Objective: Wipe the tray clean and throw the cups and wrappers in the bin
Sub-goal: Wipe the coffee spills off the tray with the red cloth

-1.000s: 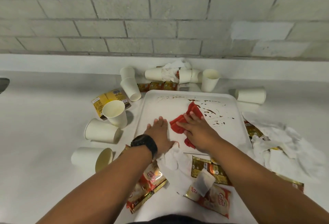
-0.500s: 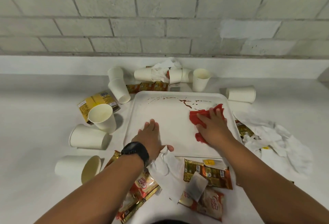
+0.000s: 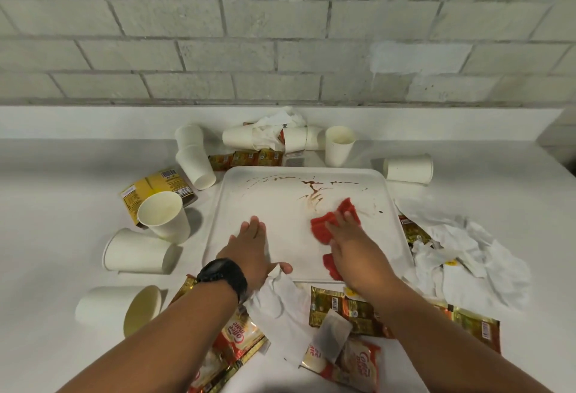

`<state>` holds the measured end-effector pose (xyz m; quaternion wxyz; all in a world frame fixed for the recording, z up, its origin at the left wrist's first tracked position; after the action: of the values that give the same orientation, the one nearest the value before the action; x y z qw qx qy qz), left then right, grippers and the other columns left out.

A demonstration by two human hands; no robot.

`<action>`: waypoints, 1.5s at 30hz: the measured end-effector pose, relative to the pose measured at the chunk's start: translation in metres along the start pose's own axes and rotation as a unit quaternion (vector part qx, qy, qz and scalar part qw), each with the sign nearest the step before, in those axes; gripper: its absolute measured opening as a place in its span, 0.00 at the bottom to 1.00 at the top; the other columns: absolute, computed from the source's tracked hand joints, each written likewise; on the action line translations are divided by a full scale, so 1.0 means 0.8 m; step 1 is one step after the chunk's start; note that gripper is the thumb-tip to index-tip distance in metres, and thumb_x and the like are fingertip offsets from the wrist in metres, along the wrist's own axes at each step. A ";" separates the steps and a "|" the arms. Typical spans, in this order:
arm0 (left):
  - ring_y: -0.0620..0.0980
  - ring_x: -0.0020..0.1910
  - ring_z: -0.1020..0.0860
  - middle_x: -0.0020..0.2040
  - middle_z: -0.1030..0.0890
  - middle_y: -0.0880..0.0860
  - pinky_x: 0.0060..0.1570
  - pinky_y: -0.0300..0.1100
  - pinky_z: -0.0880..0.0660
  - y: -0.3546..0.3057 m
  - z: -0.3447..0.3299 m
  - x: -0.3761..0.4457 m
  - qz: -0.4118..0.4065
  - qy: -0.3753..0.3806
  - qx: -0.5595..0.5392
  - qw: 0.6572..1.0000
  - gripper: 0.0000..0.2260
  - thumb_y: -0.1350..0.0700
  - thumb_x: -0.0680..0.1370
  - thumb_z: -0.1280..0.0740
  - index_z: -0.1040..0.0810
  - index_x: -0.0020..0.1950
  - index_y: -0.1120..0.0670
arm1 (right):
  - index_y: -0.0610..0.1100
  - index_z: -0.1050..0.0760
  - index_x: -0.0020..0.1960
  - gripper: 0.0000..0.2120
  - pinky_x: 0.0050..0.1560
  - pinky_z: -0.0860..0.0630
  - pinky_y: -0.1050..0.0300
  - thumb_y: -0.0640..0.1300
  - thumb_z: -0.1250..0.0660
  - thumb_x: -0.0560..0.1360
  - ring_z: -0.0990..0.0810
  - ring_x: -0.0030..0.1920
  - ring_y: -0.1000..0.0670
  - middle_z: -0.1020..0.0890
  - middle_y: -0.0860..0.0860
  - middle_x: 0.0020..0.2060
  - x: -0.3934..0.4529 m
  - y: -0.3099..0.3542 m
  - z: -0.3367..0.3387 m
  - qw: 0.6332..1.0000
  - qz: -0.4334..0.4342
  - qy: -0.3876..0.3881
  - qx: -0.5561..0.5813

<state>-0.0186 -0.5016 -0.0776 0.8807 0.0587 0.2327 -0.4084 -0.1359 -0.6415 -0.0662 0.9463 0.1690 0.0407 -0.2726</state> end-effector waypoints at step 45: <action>0.57 0.77 0.61 0.77 0.65 0.58 0.76 0.51 0.53 0.002 0.002 -0.003 0.000 0.002 -0.008 1.000 0.43 0.49 0.77 0.35 0.64 0.77 0.61 | 0.54 0.50 0.78 0.26 0.76 0.56 0.40 0.57 0.54 0.81 0.55 0.77 0.39 0.51 0.47 0.78 0.130 -0.001 -0.005 0.996 -0.046 -0.014 -0.072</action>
<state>-0.0177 -0.4994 -0.0751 0.8804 0.0527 0.2378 -0.4068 -0.0483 -0.6933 -0.0876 0.9429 0.0945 0.0546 -0.3148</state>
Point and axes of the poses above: each hand's wrist, its own x-axis towards the middle knuckle, its own z-axis out of the back of the hand, y = z × x, the point moved 7 cm from there along x, towards the middle knuckle
